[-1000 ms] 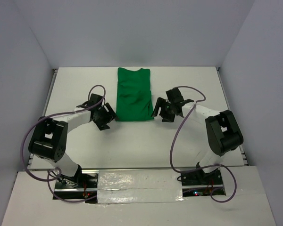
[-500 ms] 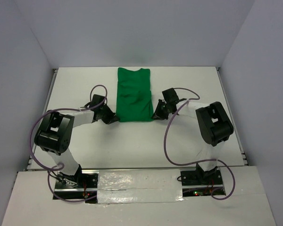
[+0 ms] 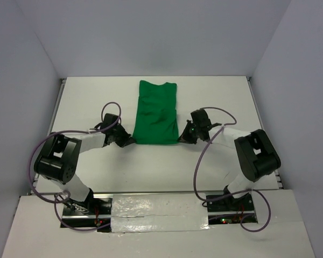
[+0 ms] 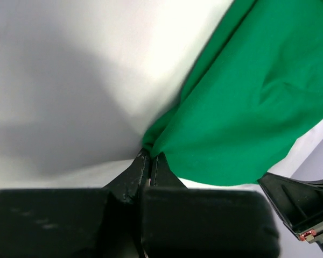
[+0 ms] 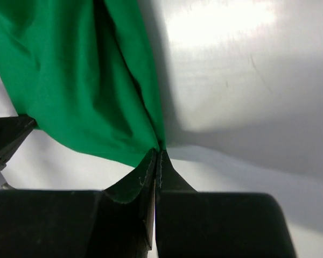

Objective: Fold and stack the t-shirts
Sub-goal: Grab one side of the 2/3 rectangular tshirt with both arms, then fold the long partially folded tshirt into a neat square

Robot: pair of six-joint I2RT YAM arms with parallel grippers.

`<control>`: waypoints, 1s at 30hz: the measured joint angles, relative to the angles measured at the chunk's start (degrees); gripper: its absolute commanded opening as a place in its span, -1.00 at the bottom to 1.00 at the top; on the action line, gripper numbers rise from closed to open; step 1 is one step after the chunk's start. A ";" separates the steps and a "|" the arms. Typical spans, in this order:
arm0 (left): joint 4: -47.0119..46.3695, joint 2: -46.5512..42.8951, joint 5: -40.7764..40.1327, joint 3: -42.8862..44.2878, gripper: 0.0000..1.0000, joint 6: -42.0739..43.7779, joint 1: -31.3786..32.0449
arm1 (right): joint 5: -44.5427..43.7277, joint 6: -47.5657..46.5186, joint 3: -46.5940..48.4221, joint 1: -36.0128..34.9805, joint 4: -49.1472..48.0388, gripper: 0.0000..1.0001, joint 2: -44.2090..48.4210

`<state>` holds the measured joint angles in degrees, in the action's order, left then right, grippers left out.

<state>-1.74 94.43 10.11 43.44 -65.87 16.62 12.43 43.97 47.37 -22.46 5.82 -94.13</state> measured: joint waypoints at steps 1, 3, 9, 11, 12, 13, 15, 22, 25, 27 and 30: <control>0.09 -1.11 0.11 -1.11 -1.00 -0.33 0.17 | -0.02 0.17 -1.49 -0.13 -0.24 -1.00 1.40; 0.83 -4.13 0.04 -3.93 -1.00 -0.52 1.20 | -0.07 0.61 -5.46 -0.48 -1.22 -1.00 4.98; 9.03 -15.89 -1.33 -9.97 -1.00 -3.37 8.72 | -0.31 2.03 -17.29 -1.97 -0.31 -1.00 19.19; 13.05 -20.72 -2.78 -9.99 -1.00 -5.09 12.37 | -1.53 2.34 -19.74 -3.13 2.43 -1.00 25.33; 15.56 -23.45 -3.74 -9.49 -1.00 -6.12 14.29 | -2.32 2.54 -20.09 -3.87 4.04 -1.00 28.04; 16.90 -24.79 -4.24 -9.07 -1.00 -6.54 15.10 | -3.06 2.67 -20.20 -4.44 5.40 -1.00 30.45; 20.92 -28.17 -5.70 -7.23 -1.00 -7.98 16.65 | -4.66 2.69 -20.11 -5.27 8.07 -1.00 35.89; 30.84 -30.86 -11.58 4.72 -1.00 -9.01 17.27 | -8.57 1.40 -11.89 -5.60 15.28 -1.00 39.01; 32.87 -26.45 -14.12 12.17 -1.00 -7.41 16.83 | -10.32 0.00 -6.05 -5.60 16.09 -1.00 35.12; 33.22 -23.06 -15.41 16.26 -1.00 -6.10 15.78 | -11.67 -0.98 -2.23 -5.60 16.20 -1.00 31.87; 33.05 -18.56 -15.65 20.28 -1.00 -4.39 12.92 | -13.33 -2.51 4.04 -5.38 16.44 -1.00 26.38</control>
<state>31.31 75.88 -5.54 63.72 -70.26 29.54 -0.91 41.45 51.42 -27.83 22.26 -67.75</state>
